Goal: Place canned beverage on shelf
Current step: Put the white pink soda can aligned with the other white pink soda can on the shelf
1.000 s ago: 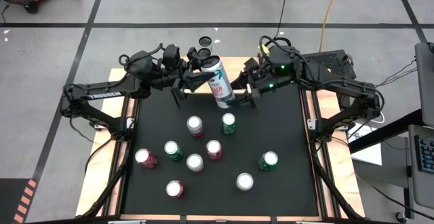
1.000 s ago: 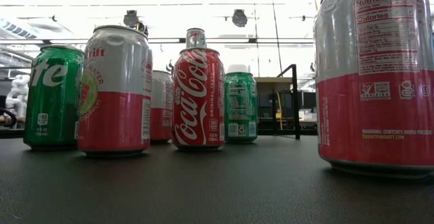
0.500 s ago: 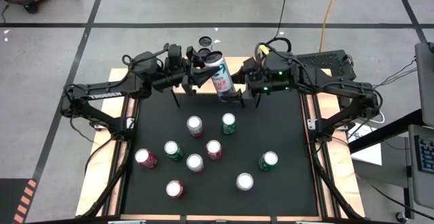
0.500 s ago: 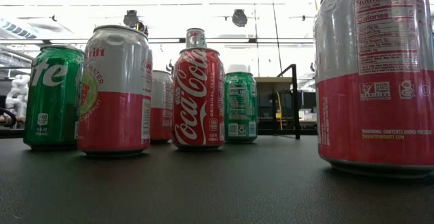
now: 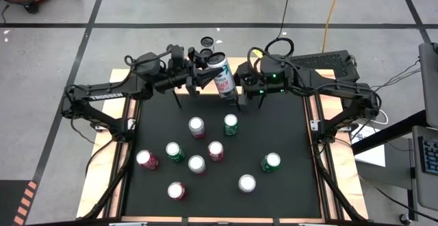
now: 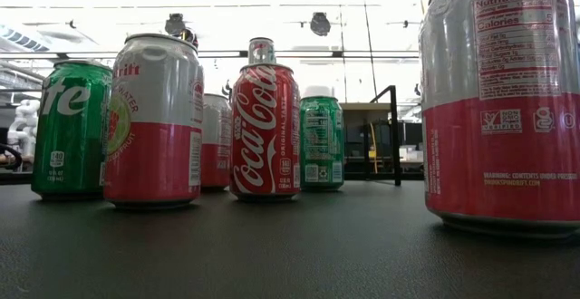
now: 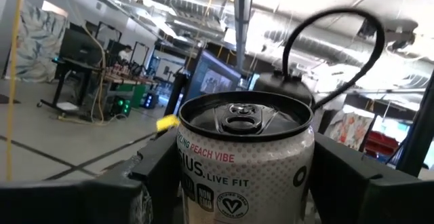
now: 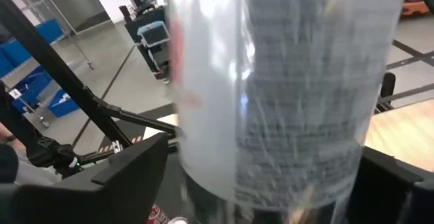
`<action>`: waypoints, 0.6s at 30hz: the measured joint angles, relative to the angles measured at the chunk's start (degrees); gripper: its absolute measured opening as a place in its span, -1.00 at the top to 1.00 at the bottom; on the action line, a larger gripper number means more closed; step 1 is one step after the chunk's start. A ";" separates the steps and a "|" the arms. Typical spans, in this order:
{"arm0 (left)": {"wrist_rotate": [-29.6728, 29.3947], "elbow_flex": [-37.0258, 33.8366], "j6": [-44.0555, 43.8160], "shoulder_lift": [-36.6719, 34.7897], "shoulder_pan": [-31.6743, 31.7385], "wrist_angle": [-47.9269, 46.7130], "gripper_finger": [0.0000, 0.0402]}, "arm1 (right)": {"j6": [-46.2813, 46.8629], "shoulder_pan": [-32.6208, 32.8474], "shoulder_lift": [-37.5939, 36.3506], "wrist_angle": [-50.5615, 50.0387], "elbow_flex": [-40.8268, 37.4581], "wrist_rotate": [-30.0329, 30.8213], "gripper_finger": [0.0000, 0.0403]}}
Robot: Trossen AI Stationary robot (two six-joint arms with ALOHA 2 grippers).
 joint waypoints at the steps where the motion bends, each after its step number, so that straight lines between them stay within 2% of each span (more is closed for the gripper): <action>1: 0.00 0.00 -0.02 0.02 0.00 -0.22 -0.26 | -0.06 -0.01 -0.11 0.14 0.00 0.00 -0.72; 14: -0.24 0.00 0.26 0.07 0.02 -1.11 -0.26 | -0.76 -0.22 -0.10 -0.16 0.02 0.11 -0.21; 18: -0.64 0.00 0.28 0.07 0.04 -1.13 -0.26 | -1.11 -0.55 -0.10 -0.11 0.00 0.04 -0.11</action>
